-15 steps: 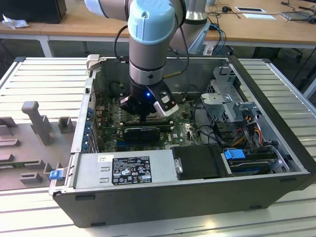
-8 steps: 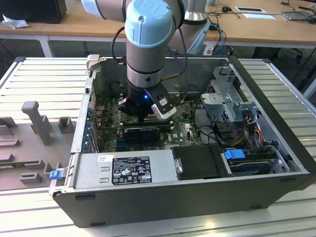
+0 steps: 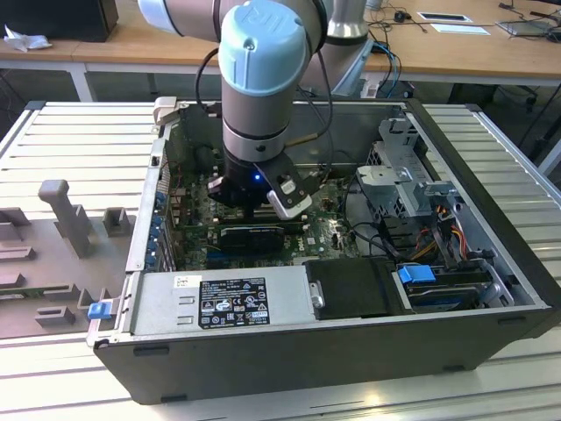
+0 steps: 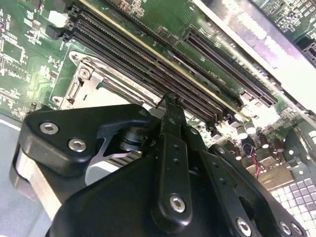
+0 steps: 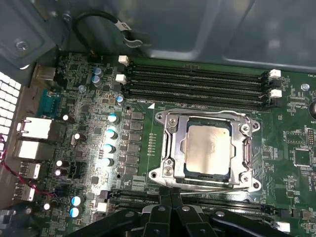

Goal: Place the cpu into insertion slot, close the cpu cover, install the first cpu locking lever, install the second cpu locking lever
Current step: 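Install the second cpu locking lever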

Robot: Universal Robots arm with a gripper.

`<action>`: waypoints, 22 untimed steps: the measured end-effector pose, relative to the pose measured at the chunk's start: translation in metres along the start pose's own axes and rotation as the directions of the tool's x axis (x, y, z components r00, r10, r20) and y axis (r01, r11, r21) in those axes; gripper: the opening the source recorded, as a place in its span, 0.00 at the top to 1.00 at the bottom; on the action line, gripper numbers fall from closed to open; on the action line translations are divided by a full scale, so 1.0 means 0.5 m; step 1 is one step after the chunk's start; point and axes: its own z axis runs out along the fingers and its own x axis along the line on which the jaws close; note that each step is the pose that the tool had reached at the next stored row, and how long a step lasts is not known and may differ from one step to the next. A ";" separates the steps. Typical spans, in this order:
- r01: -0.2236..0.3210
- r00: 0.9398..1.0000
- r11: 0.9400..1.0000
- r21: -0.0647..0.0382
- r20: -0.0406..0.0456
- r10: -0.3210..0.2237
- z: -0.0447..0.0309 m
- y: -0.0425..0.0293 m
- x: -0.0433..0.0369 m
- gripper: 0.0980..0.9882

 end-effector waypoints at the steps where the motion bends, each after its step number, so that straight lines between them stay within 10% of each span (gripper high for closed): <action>1: 0.000 1.000 1.000 -0.005 0.001 0.000 0.000 -0.002 0.005 0.99; 7: 0.001 1.000 0.999 -0.036 0.004 -0.001 0.005 -0.003 0.021 0.99; 22: 0.002 1.000 0.998 -0.062 0.006 -0.001 0.024 -0.006 0.021 0.99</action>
